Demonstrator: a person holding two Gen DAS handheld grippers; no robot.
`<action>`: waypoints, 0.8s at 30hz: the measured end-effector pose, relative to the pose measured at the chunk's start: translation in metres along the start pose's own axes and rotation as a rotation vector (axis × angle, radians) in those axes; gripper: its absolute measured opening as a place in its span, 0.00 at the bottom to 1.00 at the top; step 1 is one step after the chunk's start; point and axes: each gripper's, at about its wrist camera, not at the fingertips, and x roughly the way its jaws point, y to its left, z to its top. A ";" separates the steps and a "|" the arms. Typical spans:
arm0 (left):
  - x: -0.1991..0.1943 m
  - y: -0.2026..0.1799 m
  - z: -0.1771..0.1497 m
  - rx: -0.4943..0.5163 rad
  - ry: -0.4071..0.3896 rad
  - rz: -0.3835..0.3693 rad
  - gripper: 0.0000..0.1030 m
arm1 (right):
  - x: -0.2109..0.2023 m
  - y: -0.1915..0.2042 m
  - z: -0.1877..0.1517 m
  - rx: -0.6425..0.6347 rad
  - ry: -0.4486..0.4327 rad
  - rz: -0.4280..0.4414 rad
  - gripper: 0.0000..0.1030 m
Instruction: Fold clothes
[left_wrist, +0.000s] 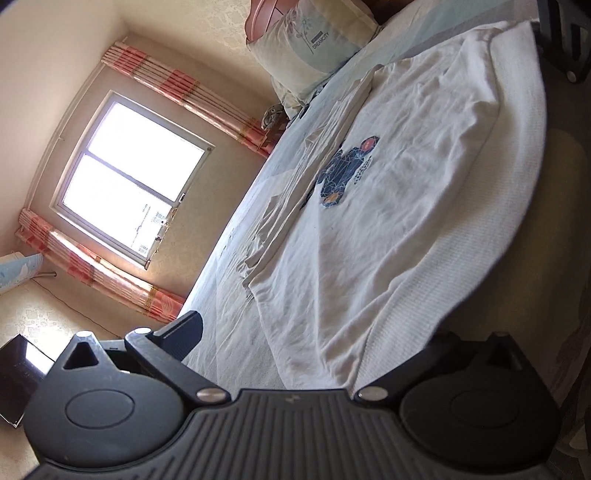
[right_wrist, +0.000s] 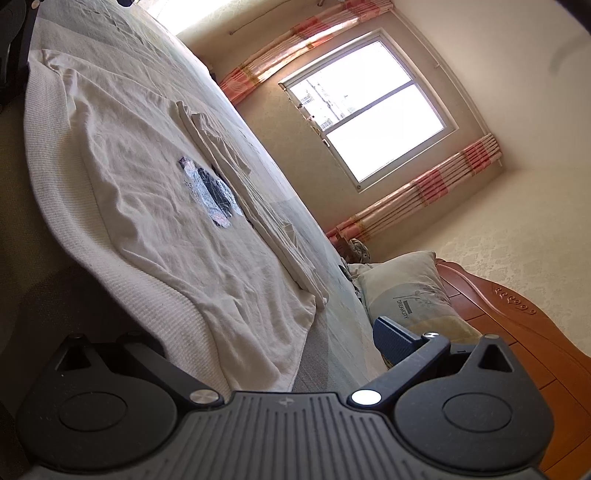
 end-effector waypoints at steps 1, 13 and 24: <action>0.001 0.000 0.001 0.011 -0.010 -0.008 1.00 | 0.000 0.001 0.001 -0.003 -0.005 0.014 1.00; 0.005 -0.008 0.013 0.146 -0.012 -0.017 0.99 | 0.018 0.004 0.011 -0.072 0.045 0.078 1.00; 0.015 -0.001 0.020 0.123 0.041 -0.045 1.00 | 0.020 0.006 0.015 -0.076 0.052 0.083 1.00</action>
